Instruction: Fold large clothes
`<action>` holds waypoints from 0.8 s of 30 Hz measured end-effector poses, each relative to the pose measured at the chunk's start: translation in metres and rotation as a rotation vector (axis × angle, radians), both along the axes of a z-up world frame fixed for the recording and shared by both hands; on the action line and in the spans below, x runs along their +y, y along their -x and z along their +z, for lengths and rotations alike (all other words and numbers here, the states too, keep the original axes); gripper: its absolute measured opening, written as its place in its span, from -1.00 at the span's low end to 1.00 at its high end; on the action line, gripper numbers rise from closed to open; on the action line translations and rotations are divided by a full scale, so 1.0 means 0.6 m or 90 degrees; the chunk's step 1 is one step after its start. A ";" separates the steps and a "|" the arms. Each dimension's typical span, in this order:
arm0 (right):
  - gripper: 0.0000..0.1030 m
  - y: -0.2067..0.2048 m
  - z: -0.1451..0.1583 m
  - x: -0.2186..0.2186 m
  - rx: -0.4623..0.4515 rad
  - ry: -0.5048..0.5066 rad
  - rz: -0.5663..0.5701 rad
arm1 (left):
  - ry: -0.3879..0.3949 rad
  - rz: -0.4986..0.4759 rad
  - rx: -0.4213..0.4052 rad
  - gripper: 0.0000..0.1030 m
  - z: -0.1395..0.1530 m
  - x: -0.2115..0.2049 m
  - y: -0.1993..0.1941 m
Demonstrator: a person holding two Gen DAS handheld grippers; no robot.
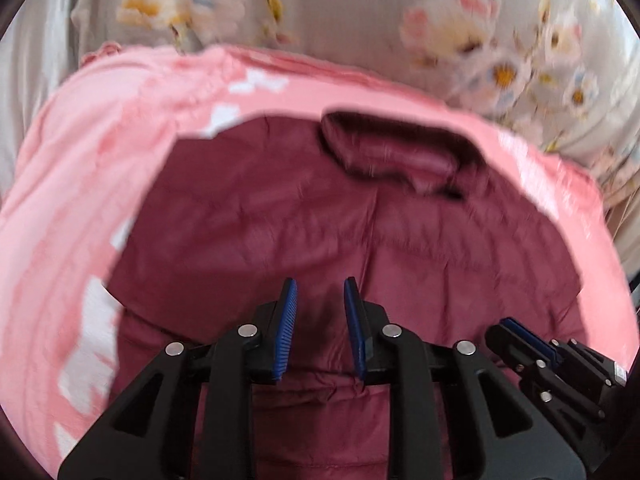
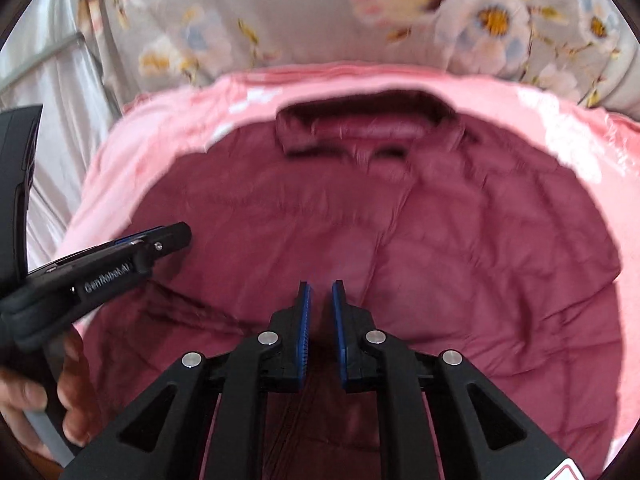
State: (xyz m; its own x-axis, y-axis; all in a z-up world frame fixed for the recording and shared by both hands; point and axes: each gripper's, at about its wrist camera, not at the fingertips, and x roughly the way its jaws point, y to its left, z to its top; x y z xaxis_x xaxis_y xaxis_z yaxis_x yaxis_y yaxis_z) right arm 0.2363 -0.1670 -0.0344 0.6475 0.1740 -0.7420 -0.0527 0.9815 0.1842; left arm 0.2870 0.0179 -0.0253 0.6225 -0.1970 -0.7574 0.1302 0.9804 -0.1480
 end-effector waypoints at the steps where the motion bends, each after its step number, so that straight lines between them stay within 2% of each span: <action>1: -0.82 0.004 -0.010 0.003 0.008 0.001 0.001 | -0.004 -0.001 0.009 -0.55 -0.013 -0.003 0.002; 6: -0.89 0.006 -0.041 0.006 0.032 0.001 0.000 | -0.030 -0.009 0.017 -0.55 -0.052 -0.007 0.009; 19: -0.90 0.008 -0.054 0.002 0.024 -0.016 -0.003 | -0.047 -0.013 -0.003 -0.56 -0.071 -0.014 0.015; 22: -0.83 0.006 -0.052 -0.010 0.028 -0.047 0.004 | -0.034 -0.014 -0.005 -0.56 -0.067 -0.010 0.015; 24: -0.67 0.007 -0.044 -0.020 0.042 -0.082 0.011 | -0.018 -0.018 -0.007 -0.53 -0.058 -0.005 0.016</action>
